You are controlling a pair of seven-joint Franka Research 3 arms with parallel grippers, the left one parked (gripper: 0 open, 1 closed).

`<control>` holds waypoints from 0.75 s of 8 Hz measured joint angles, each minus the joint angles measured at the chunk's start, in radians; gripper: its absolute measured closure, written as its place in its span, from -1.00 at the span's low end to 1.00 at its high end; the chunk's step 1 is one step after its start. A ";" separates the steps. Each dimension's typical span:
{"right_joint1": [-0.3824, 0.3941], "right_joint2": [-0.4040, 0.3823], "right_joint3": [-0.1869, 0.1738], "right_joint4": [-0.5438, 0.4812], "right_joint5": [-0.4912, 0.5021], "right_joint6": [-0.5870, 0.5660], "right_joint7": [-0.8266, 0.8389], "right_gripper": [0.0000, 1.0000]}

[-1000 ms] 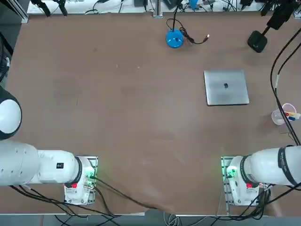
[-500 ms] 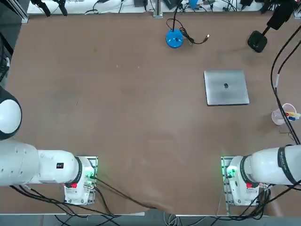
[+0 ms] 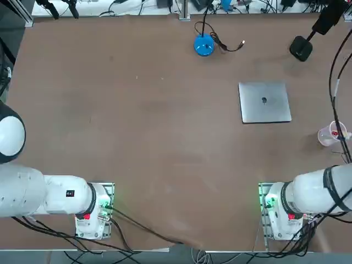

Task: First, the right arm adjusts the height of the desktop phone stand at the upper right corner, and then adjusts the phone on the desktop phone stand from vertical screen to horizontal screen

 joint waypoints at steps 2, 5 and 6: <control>-0.045 0.089 -0.001 0.065 0.000 0.093 0.000 -1.00; -0.105 0.164 -0.002 0.089 0.000 0.232 0.000 -0.94; -0.115 0.187 -0.002 0.090 0.000 0.264 0.000 -0.93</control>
